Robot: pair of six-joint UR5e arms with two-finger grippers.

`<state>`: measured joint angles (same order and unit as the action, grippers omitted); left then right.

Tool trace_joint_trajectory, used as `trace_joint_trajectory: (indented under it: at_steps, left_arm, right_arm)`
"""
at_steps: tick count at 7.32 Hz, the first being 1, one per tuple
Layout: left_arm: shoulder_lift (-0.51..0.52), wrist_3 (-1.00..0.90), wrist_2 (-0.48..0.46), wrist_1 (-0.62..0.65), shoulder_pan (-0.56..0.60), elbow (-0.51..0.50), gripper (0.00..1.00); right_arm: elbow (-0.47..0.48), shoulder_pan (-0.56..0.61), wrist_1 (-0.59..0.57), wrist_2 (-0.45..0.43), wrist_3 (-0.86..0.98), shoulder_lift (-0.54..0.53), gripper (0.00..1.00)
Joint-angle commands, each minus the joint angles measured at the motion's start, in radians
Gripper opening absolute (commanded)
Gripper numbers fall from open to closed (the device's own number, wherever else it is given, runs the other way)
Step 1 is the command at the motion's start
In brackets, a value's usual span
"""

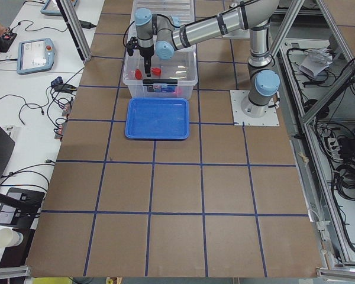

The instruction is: Place red block in blue tray from box

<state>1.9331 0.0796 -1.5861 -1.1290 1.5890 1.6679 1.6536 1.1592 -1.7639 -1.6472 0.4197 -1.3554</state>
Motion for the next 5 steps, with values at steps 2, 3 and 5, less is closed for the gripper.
trace_joint_trajectory:
  at_steps: [2, 3, 5]
  left_arm:
    - [0.009, 0.008, 0.002, 0.027, 0.002, 0.085, 1.0]
    - [0.012, 0.006, 0.002, 0.055, 0.002, 0.11, 1.0]
    - [0.015, 0.005, 0.003, 0.067, 0.0, 0.15, 1.0]
  right_arm:
    - [0.0, -0.001, -0.008, -0.002, 0.008, 0.001, 1.0]
    - [0.002, -0.001, -0.008, -0.002, 0.008, 0.001, 1.0]
    - [-0.001, -0.003, -0.006, -0.003, 0.008, -0.002, 1.0]
